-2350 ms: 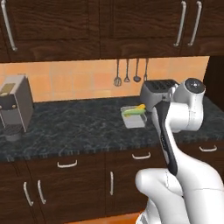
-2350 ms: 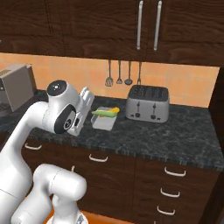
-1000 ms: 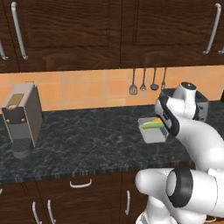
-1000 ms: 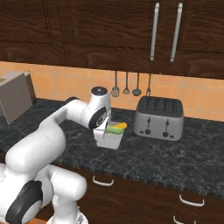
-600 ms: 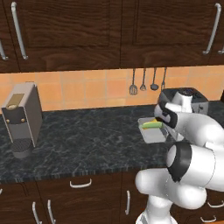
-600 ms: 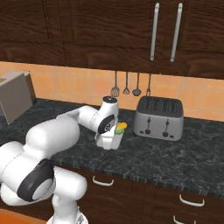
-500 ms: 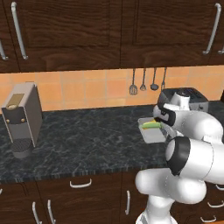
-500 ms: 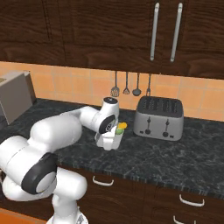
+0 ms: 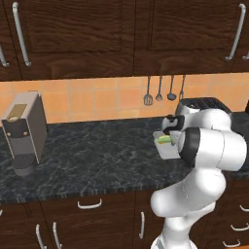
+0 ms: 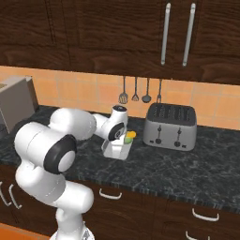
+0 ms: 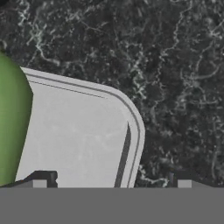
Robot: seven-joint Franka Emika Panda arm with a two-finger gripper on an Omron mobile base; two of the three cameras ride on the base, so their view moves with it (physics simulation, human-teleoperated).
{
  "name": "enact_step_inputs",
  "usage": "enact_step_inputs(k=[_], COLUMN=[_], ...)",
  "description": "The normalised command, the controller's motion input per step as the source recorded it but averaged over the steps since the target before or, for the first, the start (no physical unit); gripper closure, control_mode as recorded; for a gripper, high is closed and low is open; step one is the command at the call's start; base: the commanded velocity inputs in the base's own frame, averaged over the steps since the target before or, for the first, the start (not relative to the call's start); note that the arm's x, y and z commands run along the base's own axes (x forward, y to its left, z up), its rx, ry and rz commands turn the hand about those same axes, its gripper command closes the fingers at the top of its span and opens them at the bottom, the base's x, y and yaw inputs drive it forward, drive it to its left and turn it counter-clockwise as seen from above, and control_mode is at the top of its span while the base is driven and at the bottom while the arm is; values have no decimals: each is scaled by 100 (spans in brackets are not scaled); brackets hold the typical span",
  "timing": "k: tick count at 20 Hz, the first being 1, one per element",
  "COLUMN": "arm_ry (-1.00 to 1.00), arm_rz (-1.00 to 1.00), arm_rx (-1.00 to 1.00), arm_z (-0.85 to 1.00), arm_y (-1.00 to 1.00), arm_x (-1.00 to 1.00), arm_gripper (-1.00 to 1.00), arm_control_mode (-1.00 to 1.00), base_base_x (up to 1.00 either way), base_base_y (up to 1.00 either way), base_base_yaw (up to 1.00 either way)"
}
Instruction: Take the meat container that has the steak and place it on the second highest rack of the freezer. Then take the vegetable container that has the corns and place it on the highest rack of the freezer.
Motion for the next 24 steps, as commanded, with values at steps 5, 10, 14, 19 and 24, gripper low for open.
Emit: enact_step_inputs(k=[5,10,14,19,24], arm_ry=[1,0,0,0,2], arm_rz=[0,0,0,0,0], arm_rx=[0,0,0,0,0], arm_z=[-51,-32,-4,0,-16], arm_y=[0,0,0,0,0], arm_x=[12,-3,-34,-13,-8], arm_gripper=[-100,-100,-100,-100,-100], arm_control_mode=[-100,-100,-100,-100,-100], base_base_x=[0,0,0,0,0], base_base_y=[0,0,0,0,0], base_base_yaw=[0,0,0,0,0])
